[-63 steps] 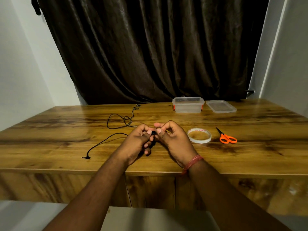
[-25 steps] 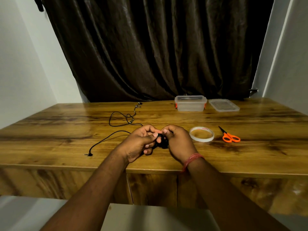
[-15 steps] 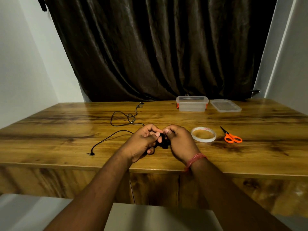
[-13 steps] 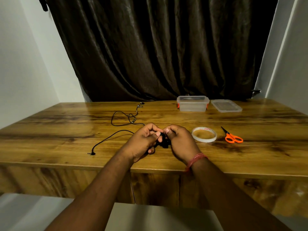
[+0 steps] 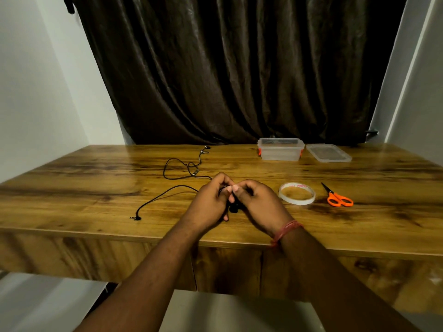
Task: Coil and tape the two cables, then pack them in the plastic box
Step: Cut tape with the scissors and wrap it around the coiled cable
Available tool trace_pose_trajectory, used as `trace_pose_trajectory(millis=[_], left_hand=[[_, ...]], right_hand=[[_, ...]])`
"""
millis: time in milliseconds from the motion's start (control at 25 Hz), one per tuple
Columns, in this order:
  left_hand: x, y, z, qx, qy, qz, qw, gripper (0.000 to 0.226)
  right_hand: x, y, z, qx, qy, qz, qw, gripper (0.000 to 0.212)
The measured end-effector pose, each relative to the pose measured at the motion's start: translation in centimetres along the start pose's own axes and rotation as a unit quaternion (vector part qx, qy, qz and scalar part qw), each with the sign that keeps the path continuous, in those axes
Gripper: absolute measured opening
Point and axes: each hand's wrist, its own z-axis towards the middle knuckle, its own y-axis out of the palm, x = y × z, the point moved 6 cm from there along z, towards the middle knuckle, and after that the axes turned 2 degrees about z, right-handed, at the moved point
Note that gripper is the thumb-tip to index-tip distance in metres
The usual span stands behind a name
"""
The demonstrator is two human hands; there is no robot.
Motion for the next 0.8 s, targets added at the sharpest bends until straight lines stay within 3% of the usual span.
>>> trace_pose_trajectory(millis=[240,400,600,800], left_hand=[[0.2,0.0,0.0,0.0,0.0,-0.003,1.0,0.012],[0.4,0.2,0.0,-0.007,0.005,-0.004,1.0,0.01],[-0.3,0.4,0.3,-0.006,-0.008,-0.007,1.0,0.01],[-1.0,0.8,0.7,-0.009,-0.014,-0.017,1.0,0.017]], right_hand=[[0.7,0.0,0.5,0.011,0.002,0.003,1.0,0.005],[0.4,-0.3,0.2,0.018,0.002,-0.002,1.0,0.01],[-0.2,0.1,0.2,0.025,-0.036,-0.115,0.992,0.014],[0.0,0.2,0.4,0.033,-0.046,-0.137,0.989,0.013]])
